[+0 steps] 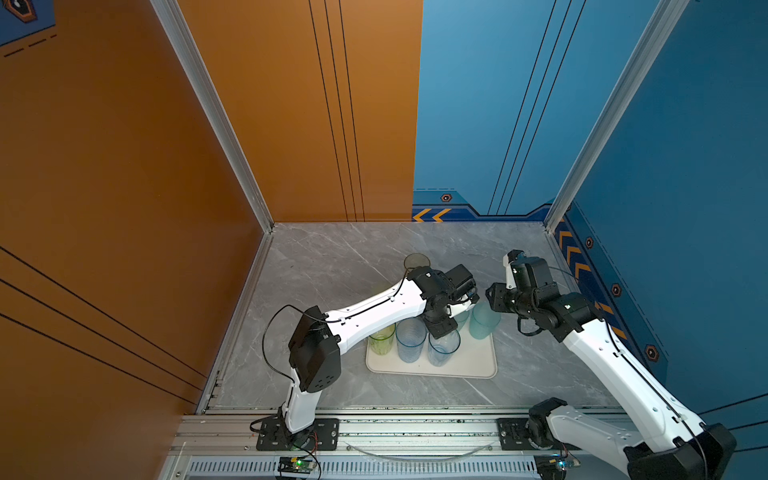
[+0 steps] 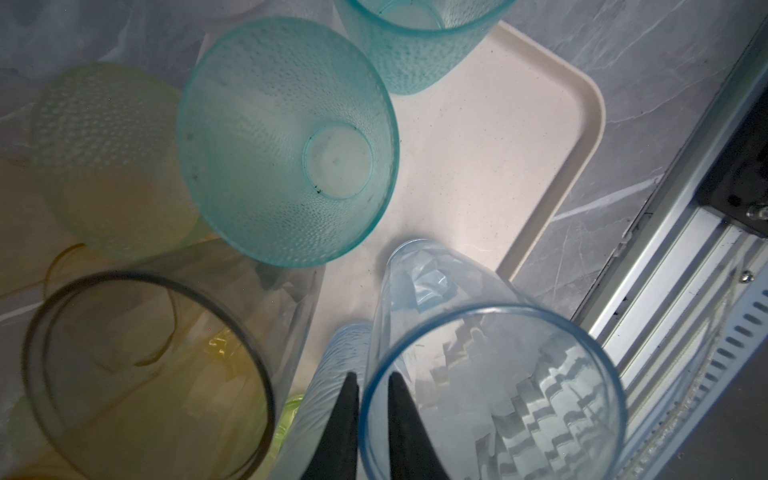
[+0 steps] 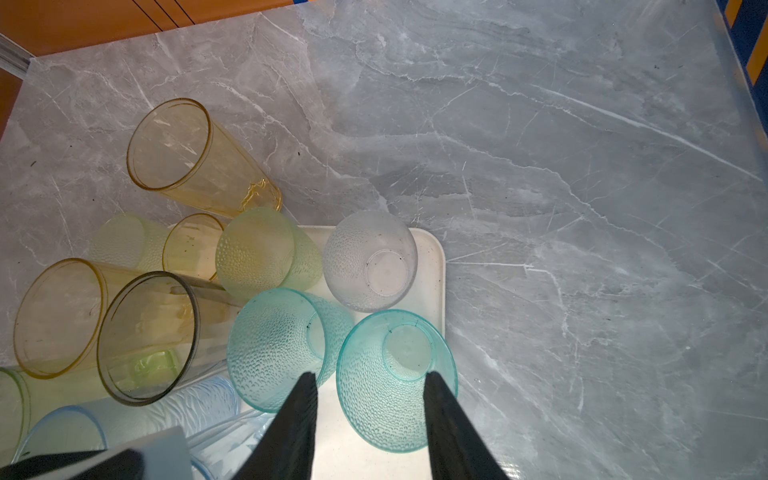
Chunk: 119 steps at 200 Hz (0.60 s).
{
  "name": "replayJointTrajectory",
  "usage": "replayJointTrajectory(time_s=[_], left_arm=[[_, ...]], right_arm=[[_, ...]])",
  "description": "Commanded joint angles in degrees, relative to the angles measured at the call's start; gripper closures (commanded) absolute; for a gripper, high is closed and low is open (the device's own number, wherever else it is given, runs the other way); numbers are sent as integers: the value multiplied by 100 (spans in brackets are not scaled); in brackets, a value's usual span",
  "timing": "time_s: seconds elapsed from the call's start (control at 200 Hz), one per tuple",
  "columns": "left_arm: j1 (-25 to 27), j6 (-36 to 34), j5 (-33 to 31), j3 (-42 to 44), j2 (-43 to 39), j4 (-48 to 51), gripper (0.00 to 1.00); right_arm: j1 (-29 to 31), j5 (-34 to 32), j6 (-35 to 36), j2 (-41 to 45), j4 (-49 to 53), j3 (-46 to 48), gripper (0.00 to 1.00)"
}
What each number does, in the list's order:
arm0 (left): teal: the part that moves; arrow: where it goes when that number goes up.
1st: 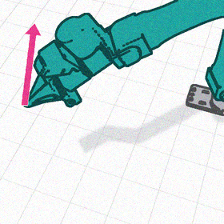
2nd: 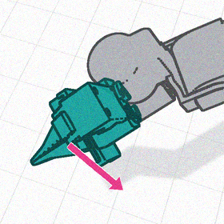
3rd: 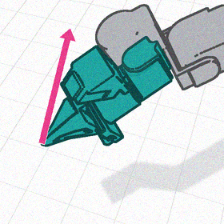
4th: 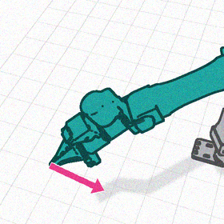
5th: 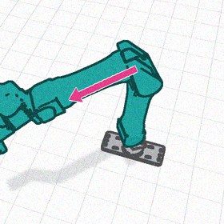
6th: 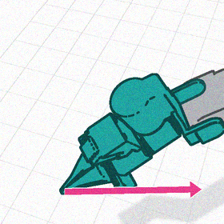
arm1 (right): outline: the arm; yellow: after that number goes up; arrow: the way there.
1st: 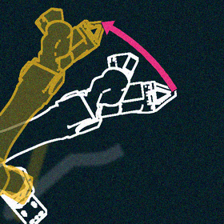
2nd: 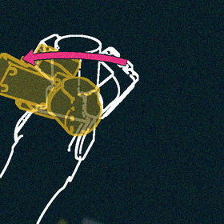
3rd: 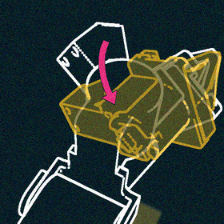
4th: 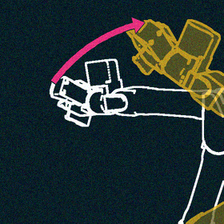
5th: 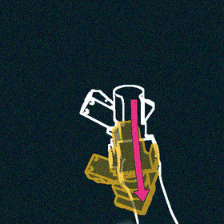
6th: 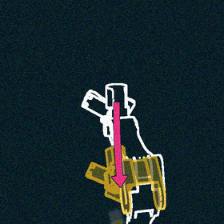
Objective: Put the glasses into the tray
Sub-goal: 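Lower the pale blue cup onto the tray's near side with the left gripper, then open the left gripper and draw it back while the right gripper rises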
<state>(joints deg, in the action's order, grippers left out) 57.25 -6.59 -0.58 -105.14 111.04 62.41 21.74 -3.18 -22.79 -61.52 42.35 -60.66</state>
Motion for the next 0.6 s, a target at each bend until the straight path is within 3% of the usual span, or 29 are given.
replayJointTrajectory(time_s=[0.0,0.386,0.591], left_arm=[[-95,-1,58,-173,-296,97,83],[-178,9,-187,-237,-706,35,85],[-457,201,-389,445,-1816,-897,86]], right_arm=[[-29,45,29,-48,-94,75,58],[-29,33,35,-23,-72,73,58],[-47,9,81,-12,-30,65,58]])
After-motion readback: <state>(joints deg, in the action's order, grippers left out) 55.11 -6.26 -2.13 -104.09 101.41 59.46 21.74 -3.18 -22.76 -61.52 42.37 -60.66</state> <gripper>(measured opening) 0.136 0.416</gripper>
